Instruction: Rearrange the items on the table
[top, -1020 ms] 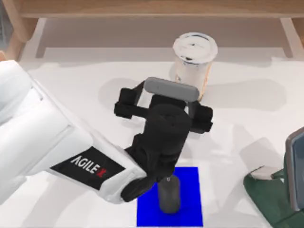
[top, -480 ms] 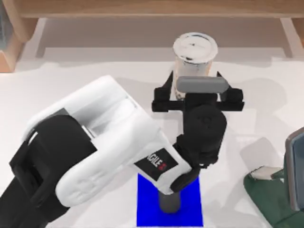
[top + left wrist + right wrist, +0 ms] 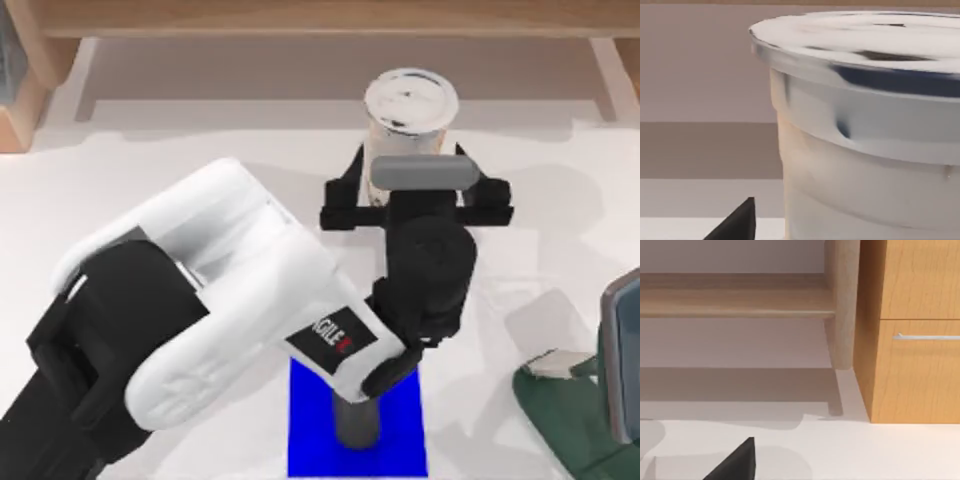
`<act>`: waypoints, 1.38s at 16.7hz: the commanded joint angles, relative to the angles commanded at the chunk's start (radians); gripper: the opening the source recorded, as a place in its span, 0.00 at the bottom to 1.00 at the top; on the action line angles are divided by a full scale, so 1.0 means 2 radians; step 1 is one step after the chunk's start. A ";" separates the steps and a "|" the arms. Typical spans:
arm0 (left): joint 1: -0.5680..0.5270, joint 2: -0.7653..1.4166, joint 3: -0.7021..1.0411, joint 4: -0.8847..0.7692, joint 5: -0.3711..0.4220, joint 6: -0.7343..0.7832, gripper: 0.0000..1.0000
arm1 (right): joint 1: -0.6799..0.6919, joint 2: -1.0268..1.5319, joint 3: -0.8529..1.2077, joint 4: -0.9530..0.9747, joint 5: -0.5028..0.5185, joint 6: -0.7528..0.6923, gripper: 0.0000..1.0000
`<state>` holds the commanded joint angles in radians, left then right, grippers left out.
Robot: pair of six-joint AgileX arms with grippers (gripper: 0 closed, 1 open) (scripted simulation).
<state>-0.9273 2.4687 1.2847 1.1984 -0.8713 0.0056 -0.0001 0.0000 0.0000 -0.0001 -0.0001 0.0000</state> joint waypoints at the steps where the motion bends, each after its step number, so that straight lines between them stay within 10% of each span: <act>1: 0.005 0.004 0.009 -0.005 0.004 0.000 1.00 | 0.000 0.000 0.000 0.000 0.000 0.000 1.00; 9: 0.022 0.020 0.046 -0.026 0.022 -0.001 1.00 | 0.000 0.000 0.000 0.000 0.000 0.000 1.00; 23: 0.022 0.020 0.046 -0.026 0.022 -0.001 0.00 | 0.000 0.000 0.000 0.000 0.000 0.000 1.00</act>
<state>-0.8829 2.5090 1.3762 1.1461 -0.8280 0.0044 -0.0001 0.0000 0.0000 -0.0001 -0.0001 0.0000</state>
